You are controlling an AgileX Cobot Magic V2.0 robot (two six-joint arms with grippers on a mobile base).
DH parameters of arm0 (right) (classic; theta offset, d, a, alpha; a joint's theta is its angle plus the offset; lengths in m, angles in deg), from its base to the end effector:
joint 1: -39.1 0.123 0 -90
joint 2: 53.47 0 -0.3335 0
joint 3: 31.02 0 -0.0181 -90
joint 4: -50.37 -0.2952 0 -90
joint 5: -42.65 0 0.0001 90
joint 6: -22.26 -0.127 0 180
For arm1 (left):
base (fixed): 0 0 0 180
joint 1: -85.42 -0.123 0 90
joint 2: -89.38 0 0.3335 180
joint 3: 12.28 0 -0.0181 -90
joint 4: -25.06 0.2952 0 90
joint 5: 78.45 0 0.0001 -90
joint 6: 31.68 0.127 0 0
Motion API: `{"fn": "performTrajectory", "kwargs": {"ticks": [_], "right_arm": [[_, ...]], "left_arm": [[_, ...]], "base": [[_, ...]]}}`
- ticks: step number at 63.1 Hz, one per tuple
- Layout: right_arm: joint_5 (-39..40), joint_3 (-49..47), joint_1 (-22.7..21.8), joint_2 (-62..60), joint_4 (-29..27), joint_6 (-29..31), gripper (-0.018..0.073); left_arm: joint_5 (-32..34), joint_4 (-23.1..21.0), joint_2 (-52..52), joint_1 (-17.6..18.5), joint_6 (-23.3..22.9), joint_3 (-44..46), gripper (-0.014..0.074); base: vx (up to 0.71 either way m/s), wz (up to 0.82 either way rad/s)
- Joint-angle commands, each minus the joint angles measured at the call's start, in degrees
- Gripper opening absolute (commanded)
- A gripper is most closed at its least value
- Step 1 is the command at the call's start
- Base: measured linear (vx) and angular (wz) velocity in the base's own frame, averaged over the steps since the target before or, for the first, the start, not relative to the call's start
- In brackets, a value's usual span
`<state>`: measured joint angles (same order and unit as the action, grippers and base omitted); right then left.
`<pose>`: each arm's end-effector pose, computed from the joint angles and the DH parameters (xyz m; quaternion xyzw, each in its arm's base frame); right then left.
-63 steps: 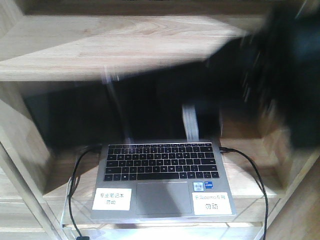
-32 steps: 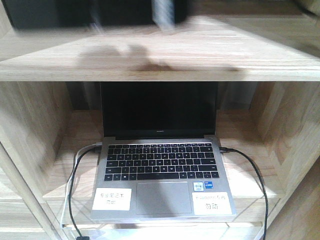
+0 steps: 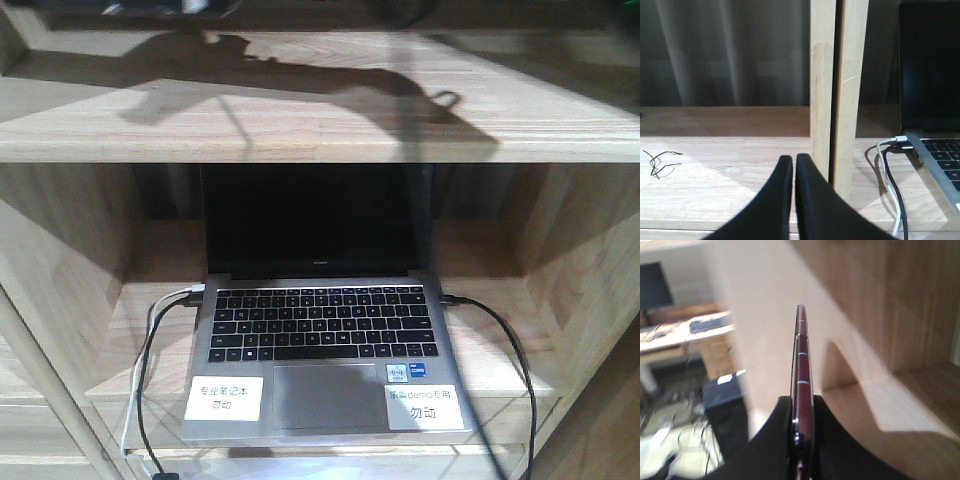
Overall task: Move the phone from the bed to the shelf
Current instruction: 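Raise the right gripper with the phone onto the upper shelf, then lower the phone onto the shelf and open the right gripper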
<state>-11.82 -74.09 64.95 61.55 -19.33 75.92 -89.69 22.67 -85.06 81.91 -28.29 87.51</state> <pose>0.4053 0.3041 0.5226 -0.4017 0.6187 0.4594 0.4948 0.0871 0.0043 0.1796 -0.0134 0.7488 0.0233 0.6622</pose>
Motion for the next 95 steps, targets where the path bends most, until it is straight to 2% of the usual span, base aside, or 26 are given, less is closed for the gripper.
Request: {"fn": "performTrajectory", "kwargs": {"ticks": [1, 13, 43, 54, 62, 73, 87, 95], "right_arm": [[7.08, -2.13, 0.88, -1.12, -4.46, 0.94, -0.0002], [10.1, -2.13, 1.09, 1.37, -4.06, 1.22, -0.0002], [12.93, -1.86, 1.03, 3.7, 3.44, 1.16, -0.0002], [14.75, -1.86, 1.03, 3.7, 3.49, 0.72, 0.0004], [15.56, -1.86, 1.03, 3.7, 3.49, 0.54, 0.0044], [15.63, -1.86, 1.03, 3.7, 3.49, 0.54, 0.0194], [15.97, -1.86, 1.03, 3.7, 3.49, -0.22, 0.0555], [16.1, -1.86, 1.03, 3.7, 3.49, -0.22, 0.0715]], "left_arm": [[3.99, -0.53, -0.48, -0.02, 0.0, -0.41, 0.0001], [3.99, -0.53, -0.48, -0.02, 0.0, -0.41, 0.0001], [3.99, -0.53, -0.48, -0.02, 0.0, -0.41, 0.0001], [3.99, -0.53, -0.48, -0.02, 0.0, -0.41, 0.0001], [3.99, -0.53, -0.48, -0.02, 0.0, -0.41, 0.0001], [3.99, -0.53, -0.48, -0.02, 0.0, -0.41, 0.0001], [3.99, -0.53, -0.48, -0.02, 0.0, -0.41, 0.0001], [3.99, -0.53, -0.48, -0.02, 0.0, -0.41, 0.0001]], "base": [[0.0, 0.0], [0.0, 0.0], [0.0, 0.0], [0.0, 0.0], [0.0, 0.0], [0.0, 0.0], [0.0, 0.0], [0.0, 0.0]]}}
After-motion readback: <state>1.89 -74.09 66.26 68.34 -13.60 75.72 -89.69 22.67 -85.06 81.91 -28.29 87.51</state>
